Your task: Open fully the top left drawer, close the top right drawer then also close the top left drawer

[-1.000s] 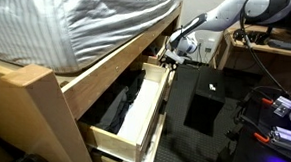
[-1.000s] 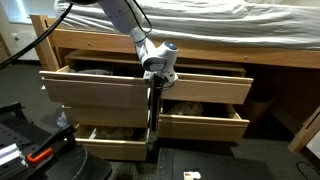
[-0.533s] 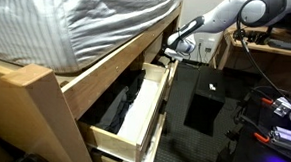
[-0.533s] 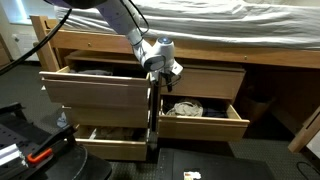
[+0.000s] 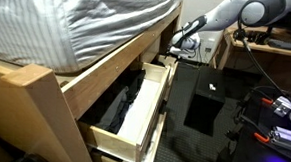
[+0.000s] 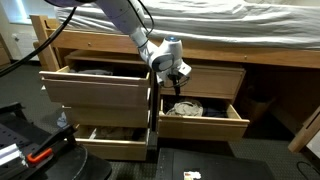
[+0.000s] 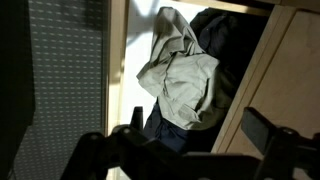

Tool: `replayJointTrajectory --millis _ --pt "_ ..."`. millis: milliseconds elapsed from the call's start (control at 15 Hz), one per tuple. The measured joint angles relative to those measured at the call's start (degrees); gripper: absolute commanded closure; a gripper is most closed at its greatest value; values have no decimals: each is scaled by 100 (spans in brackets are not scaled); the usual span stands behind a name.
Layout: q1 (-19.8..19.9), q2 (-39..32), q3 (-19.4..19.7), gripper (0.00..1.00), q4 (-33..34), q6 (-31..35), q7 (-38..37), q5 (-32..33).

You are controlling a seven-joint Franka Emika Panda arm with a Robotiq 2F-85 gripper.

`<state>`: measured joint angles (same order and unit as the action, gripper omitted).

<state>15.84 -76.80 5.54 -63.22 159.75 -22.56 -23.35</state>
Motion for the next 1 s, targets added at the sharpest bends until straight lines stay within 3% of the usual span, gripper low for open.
replayJointTrajectory --millis 267,533,1000 --pt "1 940 393 0 -73 -1859 -707 160" --pt "27 1922 403 0 -67 -3572 -1010 235" --pt "5 1875 411 0 -73 -3609 -968 263"
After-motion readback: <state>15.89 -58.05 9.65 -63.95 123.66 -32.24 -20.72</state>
